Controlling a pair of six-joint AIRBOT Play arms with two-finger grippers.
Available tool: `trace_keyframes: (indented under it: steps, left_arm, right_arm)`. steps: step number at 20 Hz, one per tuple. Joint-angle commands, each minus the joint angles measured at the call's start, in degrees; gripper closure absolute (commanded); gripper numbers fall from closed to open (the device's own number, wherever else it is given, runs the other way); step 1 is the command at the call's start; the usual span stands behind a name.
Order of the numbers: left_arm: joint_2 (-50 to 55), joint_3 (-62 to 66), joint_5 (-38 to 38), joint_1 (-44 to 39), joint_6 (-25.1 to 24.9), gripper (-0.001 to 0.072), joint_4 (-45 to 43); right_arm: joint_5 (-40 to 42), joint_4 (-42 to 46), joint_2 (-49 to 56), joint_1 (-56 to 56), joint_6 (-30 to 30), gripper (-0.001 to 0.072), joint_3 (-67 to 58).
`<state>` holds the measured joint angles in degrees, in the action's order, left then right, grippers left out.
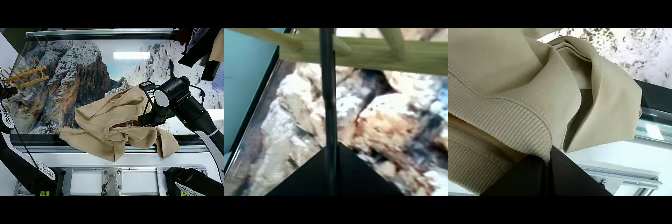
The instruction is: Fold the clothes and pants, and hang the long-sleeved shirts on hangers.
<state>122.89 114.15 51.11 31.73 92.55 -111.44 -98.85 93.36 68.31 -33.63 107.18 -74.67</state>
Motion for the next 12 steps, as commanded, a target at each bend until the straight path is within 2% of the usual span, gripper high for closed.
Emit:
trace_keyframes:
  steps: [1, 12]
  left_arm:
    - [-3.1, 0.0, 1.8, -2.4, -1.8, 0.0691, 0.1]
    - [-14.6, 0.0, 1.7, -7.3, -2.2, 0.0691, 0.7]
  right_arm:
    - [0.0, 0.0, 0.0, 0.0, 0.0, 0.0692, 0.0]
    - [0.0, 0.0, 0.0, 0.0, 0.0, 0.0692, 0.0]
